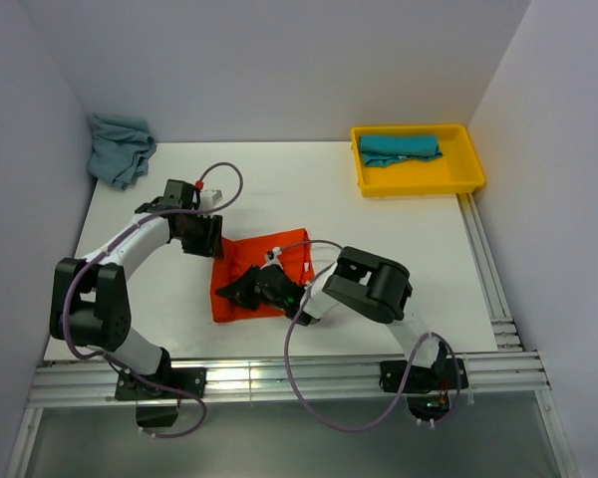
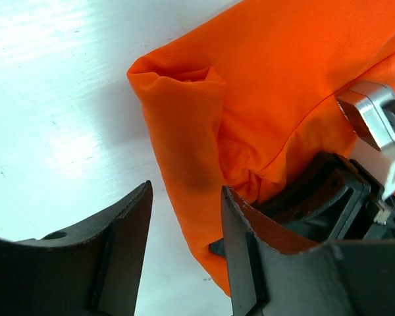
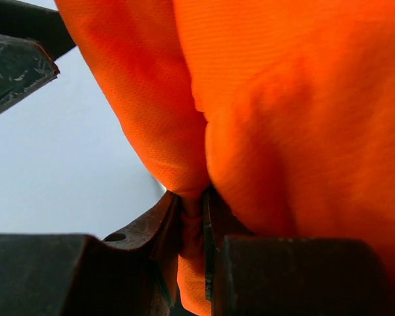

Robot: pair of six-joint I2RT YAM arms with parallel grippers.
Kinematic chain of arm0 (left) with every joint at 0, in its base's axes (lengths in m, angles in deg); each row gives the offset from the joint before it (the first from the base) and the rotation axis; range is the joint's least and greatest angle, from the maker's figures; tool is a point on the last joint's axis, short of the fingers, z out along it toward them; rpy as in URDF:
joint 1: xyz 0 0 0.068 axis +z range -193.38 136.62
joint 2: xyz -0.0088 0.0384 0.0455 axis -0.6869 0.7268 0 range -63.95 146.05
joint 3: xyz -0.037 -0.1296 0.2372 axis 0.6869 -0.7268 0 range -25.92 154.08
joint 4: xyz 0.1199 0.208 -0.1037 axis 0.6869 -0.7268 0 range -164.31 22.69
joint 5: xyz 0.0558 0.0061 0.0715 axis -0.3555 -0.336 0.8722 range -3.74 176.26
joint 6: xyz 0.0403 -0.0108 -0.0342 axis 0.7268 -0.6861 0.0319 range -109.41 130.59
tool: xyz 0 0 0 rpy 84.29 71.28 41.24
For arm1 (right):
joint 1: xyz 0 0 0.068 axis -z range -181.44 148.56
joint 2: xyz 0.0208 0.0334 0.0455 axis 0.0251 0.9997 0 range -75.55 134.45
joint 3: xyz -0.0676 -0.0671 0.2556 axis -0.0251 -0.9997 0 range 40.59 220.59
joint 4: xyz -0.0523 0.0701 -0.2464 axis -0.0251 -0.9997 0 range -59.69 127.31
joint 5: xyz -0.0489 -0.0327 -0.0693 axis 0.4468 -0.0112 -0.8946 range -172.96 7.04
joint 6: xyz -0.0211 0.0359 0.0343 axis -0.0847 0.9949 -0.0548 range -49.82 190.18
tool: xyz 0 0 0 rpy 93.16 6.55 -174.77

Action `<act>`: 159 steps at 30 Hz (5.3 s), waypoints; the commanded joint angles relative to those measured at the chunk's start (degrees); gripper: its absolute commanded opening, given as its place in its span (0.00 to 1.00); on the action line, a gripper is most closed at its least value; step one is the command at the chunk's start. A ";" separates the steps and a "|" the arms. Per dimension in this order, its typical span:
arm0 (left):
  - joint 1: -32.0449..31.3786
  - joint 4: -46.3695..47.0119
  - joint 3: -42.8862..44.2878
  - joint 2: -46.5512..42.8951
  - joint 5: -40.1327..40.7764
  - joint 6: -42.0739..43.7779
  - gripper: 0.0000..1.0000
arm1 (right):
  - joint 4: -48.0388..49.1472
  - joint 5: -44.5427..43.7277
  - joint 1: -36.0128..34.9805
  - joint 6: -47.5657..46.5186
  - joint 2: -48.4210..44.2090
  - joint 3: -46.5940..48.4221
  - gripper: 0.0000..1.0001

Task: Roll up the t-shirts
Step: Roll the tshirt

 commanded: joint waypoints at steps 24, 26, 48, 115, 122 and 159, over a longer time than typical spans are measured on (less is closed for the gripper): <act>-1.45 -0.57 1.20 7.51 2.16 0.06 0.11 | -40.69 -10.29 -4.14 -5.51 -5.78 10.90 0.56; -1.54 -0.57 1.29 7.43 2.25 0.06 0.10 | -48.78 -14.16 -5.28 -6.04 -6.92 12.85 0.57; -2.15 -0.83 1.38 7.42 2.08 0.15 0.09 | -81.50 -30.34 -10.56 -17.46 0.89 48.86 0.50; -2.16 2.07 0.33 -3.30 1.38 0.33 0.58 | -41.98 -9.17 -6.78 -18.00 0.90 26.41 0.12; -1.81 1.89 0.33 -1.89 1.64 0.24 0.57 | -16.59 -3.10 -3.09 -4.82 -2.97 9.71 0.09; -2.60 -0.83 0.94 7.86 4.45 0.59 0.25 | -15.13 -10.29 -5.72 10.22 -3.31 -1.38 0.54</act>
